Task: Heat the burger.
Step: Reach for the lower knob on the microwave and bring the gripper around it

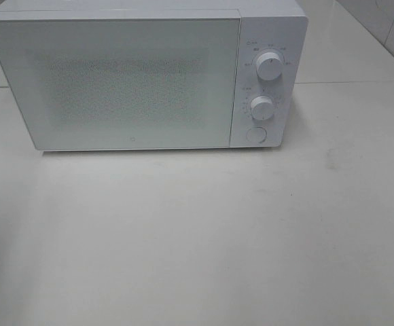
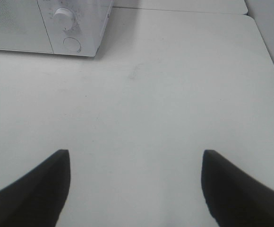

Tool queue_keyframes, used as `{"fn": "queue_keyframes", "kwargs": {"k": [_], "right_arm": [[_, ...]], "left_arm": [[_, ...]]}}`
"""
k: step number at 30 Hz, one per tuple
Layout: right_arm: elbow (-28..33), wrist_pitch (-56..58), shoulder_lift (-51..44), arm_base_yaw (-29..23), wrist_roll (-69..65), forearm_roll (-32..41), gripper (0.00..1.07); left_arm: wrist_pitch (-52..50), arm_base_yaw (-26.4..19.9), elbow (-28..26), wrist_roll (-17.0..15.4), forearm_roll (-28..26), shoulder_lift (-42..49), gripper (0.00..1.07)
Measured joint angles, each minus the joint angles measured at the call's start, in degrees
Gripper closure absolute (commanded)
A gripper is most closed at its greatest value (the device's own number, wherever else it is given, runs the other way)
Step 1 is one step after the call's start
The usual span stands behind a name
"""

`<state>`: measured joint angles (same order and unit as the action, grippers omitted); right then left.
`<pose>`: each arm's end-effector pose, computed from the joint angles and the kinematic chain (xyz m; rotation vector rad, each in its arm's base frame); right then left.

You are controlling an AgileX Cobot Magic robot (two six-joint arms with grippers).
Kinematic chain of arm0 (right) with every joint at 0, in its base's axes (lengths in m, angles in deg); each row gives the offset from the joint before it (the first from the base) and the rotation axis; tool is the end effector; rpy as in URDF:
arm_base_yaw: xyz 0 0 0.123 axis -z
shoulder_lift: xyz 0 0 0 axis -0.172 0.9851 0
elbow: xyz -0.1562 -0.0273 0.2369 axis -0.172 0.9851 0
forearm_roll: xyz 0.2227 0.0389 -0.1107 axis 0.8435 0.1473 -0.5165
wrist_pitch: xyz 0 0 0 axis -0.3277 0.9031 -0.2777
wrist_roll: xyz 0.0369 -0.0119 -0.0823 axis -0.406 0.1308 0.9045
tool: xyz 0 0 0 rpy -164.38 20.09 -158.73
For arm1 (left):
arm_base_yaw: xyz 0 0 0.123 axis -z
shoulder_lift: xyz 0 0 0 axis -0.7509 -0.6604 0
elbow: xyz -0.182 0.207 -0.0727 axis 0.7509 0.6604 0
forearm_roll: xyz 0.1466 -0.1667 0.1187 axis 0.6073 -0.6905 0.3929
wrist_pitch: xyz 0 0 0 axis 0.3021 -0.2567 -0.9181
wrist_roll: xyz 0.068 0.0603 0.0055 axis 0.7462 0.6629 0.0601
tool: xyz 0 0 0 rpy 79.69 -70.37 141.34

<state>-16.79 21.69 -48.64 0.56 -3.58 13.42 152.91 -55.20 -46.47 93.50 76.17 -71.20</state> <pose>-0.0045 -0.0083 0.2817 -0.0222 2.0067 0.0776 0.1321 0.0001 0.2939 -0.0432 2.6927 -0.1750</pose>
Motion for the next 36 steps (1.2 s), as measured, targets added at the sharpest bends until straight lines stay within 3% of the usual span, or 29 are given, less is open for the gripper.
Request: {"fn": "queue_keyframes", "kwargs": {"k": [7, 15, 36], "right_arm": [[0.0, 0.0, 0.0, 0.0, 0.0, 0.0, 0.34], [0.0, 0.0, 0.0, 0.0, 0.0, 0.0, 0.34], [0.0, 0.0, 0.0, 0.0, 0.0, 0.0, 0.34]], "left_arm": [[-0.46, 0.0, 7.45, 0.0, 0.0, 8.65, 0.06], [-1.49, 0.0, 11.63, -0.06, 0.0, 15.99, 0.06], [-3.67, 0.0, 13.18, -0.06, 0.34, 38.96, 0.06]]}}
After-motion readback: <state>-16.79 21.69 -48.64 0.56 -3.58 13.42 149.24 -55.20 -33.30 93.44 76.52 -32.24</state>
